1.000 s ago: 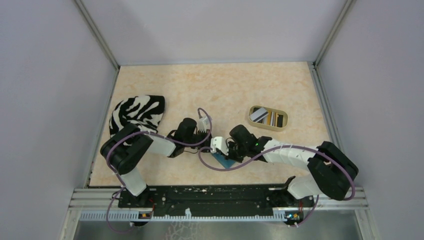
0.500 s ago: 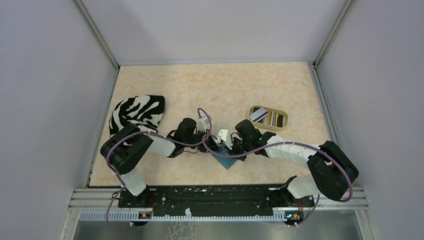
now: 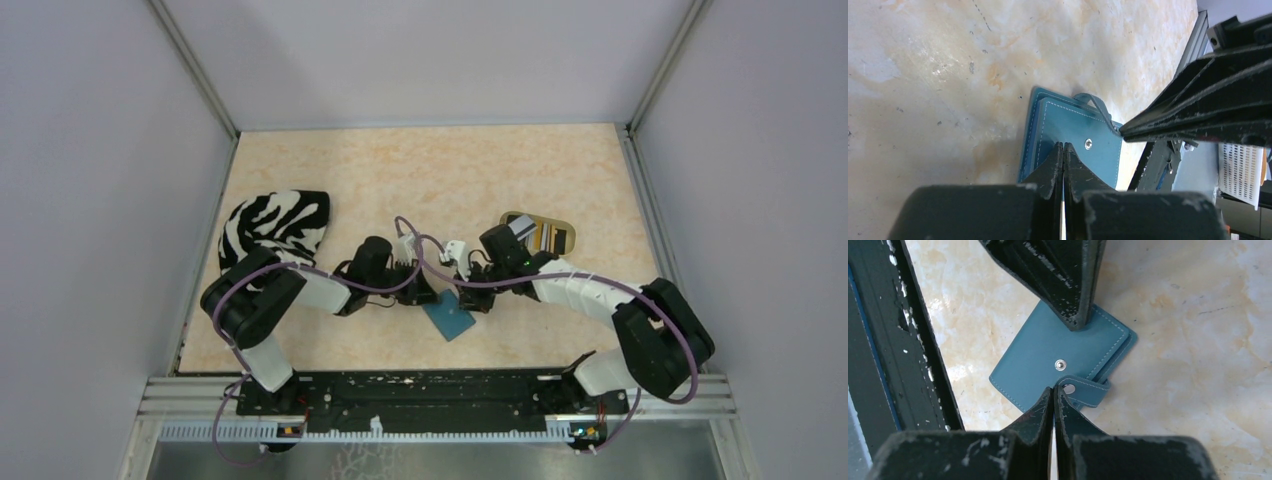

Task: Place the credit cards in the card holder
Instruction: Close the card holder at the center of the board.

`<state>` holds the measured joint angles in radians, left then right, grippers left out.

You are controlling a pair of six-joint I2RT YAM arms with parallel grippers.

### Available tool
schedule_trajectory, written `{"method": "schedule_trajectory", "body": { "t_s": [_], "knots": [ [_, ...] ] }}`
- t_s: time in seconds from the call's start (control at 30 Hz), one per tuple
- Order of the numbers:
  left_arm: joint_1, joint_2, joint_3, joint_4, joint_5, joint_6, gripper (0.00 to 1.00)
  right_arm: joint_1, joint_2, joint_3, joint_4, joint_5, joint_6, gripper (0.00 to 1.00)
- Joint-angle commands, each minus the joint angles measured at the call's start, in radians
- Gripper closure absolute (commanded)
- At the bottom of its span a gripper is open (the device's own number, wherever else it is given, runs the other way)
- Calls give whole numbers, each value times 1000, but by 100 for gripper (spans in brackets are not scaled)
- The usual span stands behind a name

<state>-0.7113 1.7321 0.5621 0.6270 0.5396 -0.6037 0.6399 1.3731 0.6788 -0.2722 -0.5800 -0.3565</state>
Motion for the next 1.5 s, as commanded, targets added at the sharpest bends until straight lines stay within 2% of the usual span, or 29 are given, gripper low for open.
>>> {"method": "schedule_trajectory", "body": {
  "t_s": [0.0,0.07,0.2,0.4,0.5,0.57,0.67,0.73,0.8,0.87,0.93,1.0,1.03,1.1,1.23,1.47],
  "knots": [
    [4,-30,-26,43,38,38,100,-42,3,69,-13,-61,-5,100],
    [3,-71,-44,69,50,57,98,-58,18,95,-42,-77,-44,100],
    [4,-226,-100,69,-12,137,71,-85,85,177,-92,-103,-124,100],
    [4,-480,-181,-54,-265,297,36,-122,211,349,-121,-114,-183,100],
    [4,-555,-217,-80,-297,326,25,-133,292,473,-174,-136,-210,100],
    [4,-577,-246,-67,-268,363,22,-151,332,555,-241,-198,-231,100],
    [4,-577,-317,14,-207,433,22,-191,325,598,-345,-343,-299,96],
    [3,-556,-343,44,-267,395,23,-207,271,559,-360,-379,-333,90],
    [4,-521,-308,-36,-319,368,29,-210,209,512,-415,-366,-429,84],
    [4,-471,-245,-155,-362,334,44,-208,158,460,-568,-367,-618,79],
    [4,-409,-195,-224,-369,304,52,-194,113,391,-716,-351,-895,79],
    [4,-341,-162,-236,-355,281,61,-149,77,286,-791,-315,-1122,80],
    [4,-303,-138,-249,-347,277,66,-116,62,240,-782,-284,-1184,85],
    [3,-245,-83,-303,-351,267,75,-20,51,167,-688,-196,-1119,92],
    [4,-189,-58,-320,-312,247,80,152,60,89,-437,0,-934,99],
    [3,-145,-125,-177,-119,192,83,172,50,49,-176,138,-763,99]
  ]
}}
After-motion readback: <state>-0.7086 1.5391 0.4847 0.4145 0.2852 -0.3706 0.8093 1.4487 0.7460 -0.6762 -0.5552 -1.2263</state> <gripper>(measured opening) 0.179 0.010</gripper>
